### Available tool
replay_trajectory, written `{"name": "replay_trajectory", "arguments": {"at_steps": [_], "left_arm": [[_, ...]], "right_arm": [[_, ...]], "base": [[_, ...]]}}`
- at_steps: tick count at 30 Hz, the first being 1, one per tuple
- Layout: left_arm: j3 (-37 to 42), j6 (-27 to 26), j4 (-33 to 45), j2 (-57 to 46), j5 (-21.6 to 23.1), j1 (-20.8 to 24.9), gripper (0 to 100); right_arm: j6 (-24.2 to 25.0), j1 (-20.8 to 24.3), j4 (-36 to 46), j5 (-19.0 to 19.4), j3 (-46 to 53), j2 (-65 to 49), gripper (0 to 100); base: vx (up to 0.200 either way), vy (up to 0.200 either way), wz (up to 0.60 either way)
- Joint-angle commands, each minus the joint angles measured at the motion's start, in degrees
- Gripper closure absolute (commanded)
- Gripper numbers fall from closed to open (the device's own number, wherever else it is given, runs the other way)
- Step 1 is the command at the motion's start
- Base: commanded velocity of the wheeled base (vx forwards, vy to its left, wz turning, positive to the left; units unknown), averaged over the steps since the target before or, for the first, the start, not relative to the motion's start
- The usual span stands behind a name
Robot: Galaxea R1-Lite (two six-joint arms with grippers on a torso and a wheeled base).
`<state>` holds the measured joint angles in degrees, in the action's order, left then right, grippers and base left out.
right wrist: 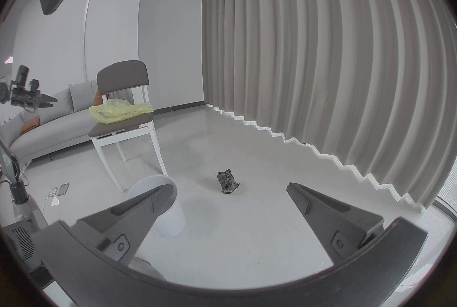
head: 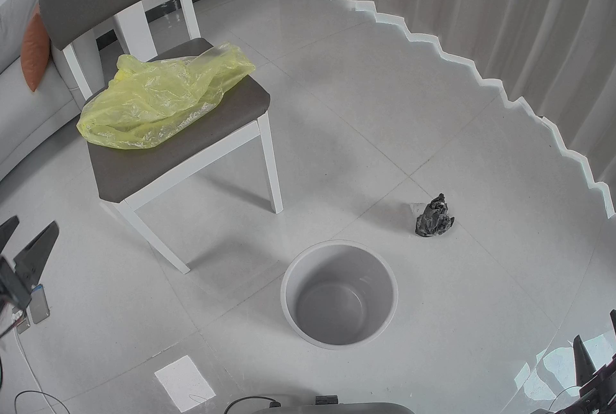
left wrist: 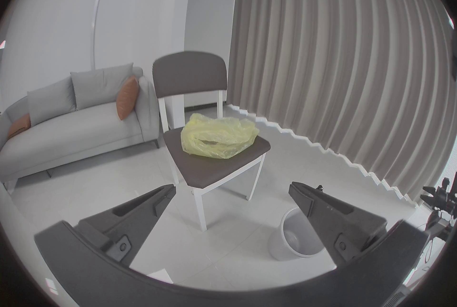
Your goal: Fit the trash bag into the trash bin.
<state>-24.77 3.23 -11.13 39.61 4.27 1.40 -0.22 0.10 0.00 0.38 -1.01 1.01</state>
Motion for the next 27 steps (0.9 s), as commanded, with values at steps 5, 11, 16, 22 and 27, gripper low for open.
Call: {"name": "replay_trajectory", "arguments": {"at_steps": [5, 11, 16, 22, 27], "left_arm": [[-17.9, -3.2, -8.9, 39.2, -4.9, -2.5, 0], [-23.0, -5.3, -9.0, 43.8, -4.9, -7.0, 0], [-28.1, -5.3, -8.9, 47.1, -5.1, -9.8, 0], [-31.7, -5.5, -8.7, 49.3, -5.1, -11.2, 0], [-30.8, -5.6, -8.6, 49.9, -5.0, -10.6, 0]], "right_arm": [[0.3, 0.0, -0.1, -0.3, 1.0, -0.7, 0], [0.3, 0.0, 0.0, -0.5, 1.0, -0.7, 0], [0.3, 0.0, 0.0, -0.5, 1.0, -0.7, 0], [0.3, 0.0, 0.1, -0.6, 1.0, -0.7, 0], [0.3, 0.0, 0.0, -0.5, 1.0, -0.7, 0]], "base": [[0.000, 0.000, 0.00], [0.000, 0.000, 0.00], [0.000, 0.000, 0.00], [0.000, 0.000, 0.00], [0.000, 0.000, 0.00]]}}
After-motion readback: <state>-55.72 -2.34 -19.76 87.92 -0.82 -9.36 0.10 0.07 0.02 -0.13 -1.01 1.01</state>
